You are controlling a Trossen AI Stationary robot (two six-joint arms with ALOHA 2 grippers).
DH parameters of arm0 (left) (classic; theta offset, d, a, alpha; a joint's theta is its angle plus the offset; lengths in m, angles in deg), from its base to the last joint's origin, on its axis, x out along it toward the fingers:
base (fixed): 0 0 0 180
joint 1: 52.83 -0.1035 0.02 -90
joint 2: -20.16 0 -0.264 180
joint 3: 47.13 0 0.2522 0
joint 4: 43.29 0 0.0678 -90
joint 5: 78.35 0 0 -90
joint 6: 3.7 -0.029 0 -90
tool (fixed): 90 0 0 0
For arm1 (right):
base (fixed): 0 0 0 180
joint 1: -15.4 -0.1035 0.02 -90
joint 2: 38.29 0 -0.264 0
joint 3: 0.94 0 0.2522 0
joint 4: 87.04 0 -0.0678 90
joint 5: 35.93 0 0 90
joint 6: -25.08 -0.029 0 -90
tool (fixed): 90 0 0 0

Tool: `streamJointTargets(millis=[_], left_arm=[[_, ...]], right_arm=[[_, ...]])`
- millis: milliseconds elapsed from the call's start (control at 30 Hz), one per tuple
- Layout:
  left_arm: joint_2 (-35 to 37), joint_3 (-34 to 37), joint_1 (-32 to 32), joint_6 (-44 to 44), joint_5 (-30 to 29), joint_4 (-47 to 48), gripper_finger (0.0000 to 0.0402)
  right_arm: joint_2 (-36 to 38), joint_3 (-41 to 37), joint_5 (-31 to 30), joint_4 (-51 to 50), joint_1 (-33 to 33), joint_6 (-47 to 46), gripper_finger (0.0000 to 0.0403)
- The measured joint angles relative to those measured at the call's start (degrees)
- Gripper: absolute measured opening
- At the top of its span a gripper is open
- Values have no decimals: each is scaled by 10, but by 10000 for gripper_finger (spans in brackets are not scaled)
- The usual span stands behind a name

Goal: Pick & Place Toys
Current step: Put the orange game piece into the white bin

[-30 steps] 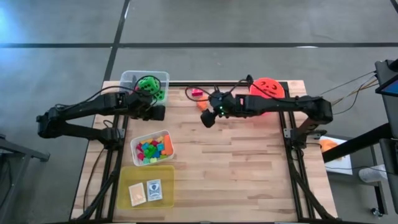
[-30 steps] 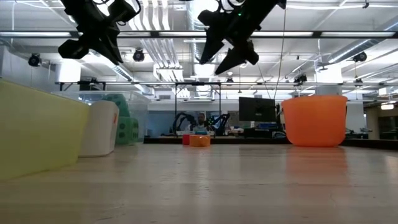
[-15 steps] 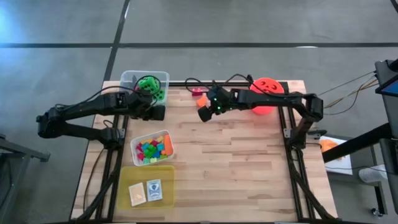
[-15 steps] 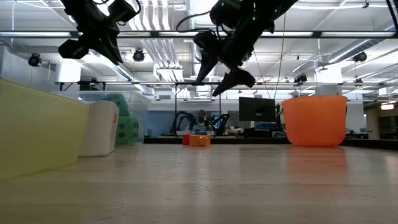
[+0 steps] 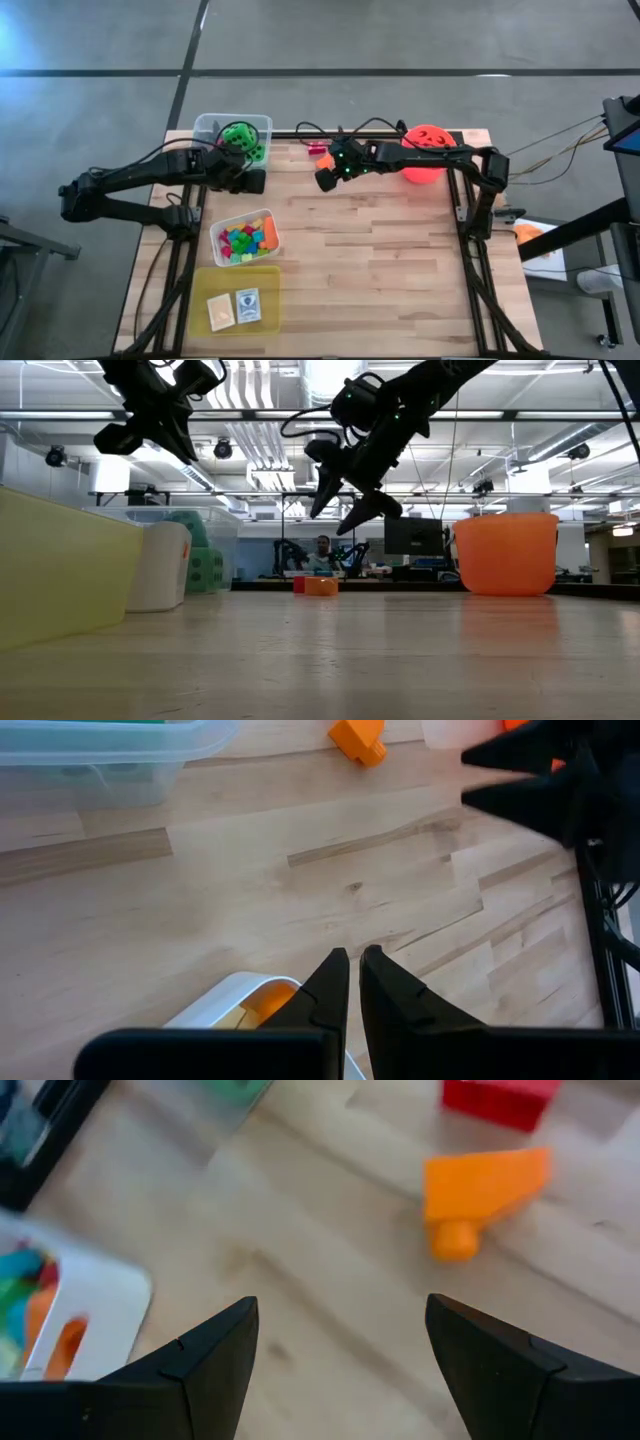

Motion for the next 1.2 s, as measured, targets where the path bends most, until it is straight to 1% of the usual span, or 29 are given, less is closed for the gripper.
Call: streamJointTargets(millis=[133,167,233,367,533,600,733,833,933,1000,1100,1200], left_arm=[[0,0,0,-2,0,0,26],[0,0,0,-2,0,0,26],[0,0,0,-2,0,0,26],[0,0,0,-2,1,0,26],[0,0,0,-2,2,0,26],[0,0,0,-2,6,0,26],[0,0,0,-2,19,1,26],[0,0,0,-6,19,1,26],[0,0,0,-16,20,1,26],[0,0,0,-17,21,1,26],[0,0,0,-18,28,1,26],[0,0,0,-31,31,1,26]], right_arm=[[-6,0,-63,15,5,-38,281],[-11,1,-70,16,9,-55,281],[-26,5,-62,12,21,-102,281],[-71,36,-8,5,45,-166,281],[-136,132,37,-87,60,-176,281],[-158,179,39,-139,65,-175,281],[-200,270,24,-257,74,-172,281],[-232,328,37,-290,82,-174,281],[-263,387,52,-318,87,-196,281],[-286,426,58,-355,90,-210,281],[-319,478,68,-411,93,-246,281],[-347,520,76,-428,96,-288,281]])
